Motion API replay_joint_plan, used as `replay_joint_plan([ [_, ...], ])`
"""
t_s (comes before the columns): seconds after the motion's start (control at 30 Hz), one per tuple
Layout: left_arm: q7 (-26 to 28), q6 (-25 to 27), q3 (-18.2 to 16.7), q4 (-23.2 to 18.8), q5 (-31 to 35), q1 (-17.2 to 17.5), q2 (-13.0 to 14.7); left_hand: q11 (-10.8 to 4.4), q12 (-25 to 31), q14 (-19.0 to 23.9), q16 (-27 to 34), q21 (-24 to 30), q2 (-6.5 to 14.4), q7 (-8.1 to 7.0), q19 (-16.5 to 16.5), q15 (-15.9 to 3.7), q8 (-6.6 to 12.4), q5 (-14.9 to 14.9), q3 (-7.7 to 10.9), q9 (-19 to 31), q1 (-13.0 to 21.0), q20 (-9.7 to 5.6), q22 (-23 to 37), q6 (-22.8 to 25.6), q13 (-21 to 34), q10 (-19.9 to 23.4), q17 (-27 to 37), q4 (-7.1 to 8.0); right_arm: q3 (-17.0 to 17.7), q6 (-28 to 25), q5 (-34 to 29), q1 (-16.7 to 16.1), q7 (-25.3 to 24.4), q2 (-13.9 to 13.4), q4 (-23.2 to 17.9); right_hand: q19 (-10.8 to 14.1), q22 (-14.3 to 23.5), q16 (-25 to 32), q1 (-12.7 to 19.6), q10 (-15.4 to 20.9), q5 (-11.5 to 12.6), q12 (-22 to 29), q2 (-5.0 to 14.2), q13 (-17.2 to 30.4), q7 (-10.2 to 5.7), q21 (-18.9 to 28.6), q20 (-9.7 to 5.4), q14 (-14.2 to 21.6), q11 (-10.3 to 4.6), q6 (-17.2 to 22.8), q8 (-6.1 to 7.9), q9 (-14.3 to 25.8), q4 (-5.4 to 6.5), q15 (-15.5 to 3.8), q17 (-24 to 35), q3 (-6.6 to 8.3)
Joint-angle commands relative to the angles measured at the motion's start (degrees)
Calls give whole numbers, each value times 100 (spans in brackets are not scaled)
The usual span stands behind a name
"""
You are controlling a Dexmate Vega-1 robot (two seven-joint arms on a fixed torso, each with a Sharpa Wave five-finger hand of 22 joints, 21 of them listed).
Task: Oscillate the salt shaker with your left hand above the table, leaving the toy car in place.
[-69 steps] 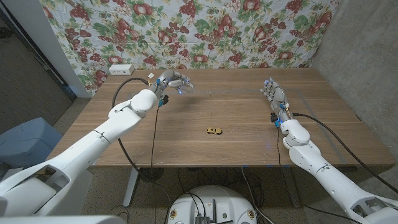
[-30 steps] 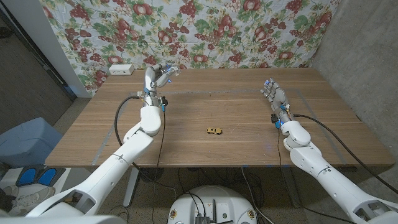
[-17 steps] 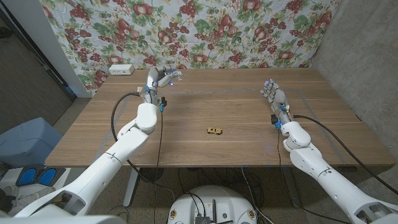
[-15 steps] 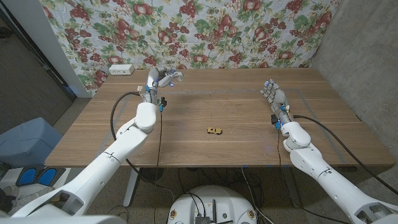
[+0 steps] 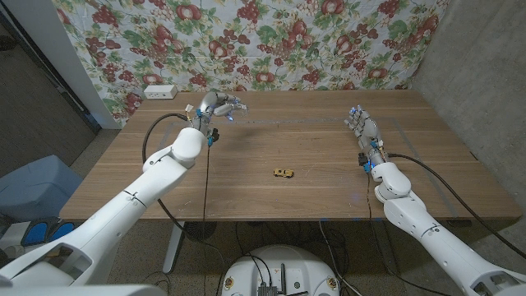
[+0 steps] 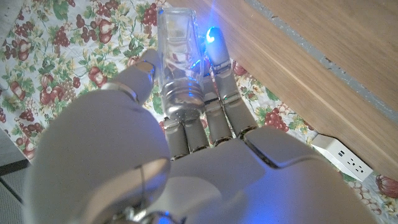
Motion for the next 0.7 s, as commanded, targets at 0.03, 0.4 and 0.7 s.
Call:
replay_joint_plan([
  [0.03,-352,673,150,-283,-158,-181,313,14,41,1761,27,40,891,-23,-398,-1807,-8,35,393,9,871,-900,1,15,14,46,20,342,16,32,25,-18,47,-8,1,53,14,44,-31,51,7,20,-10,-5,-1,21,-7,18,3,46,16,4,-42,3,6,10],
  [0.4,-504,1139,299,-372,-110,-439,478,3,39,1760,28,75,887,-20,-416,-1806,-6,37,405,11,876,-899,-2,25,13,46,20,338,-9,62,81,74,170,44,173,54,14,50,-40,52,6,19,-4,-5,-6,20,-8,23,1,44,15,4,-44,8,0,8],
  [0.7,-1269,2018,748,-253,39,-1197,744,16,37,1757,27,98,883,-23,-435,-1807,-12,38,414,12,877,-896,-6,12,13,42,20,336,-11,66,81,80,152,62,198,59,14,53,-41,57,7,21,1,-5,-1,21,-10,24,-1,44,15,4,-52,5,-6,8],
])
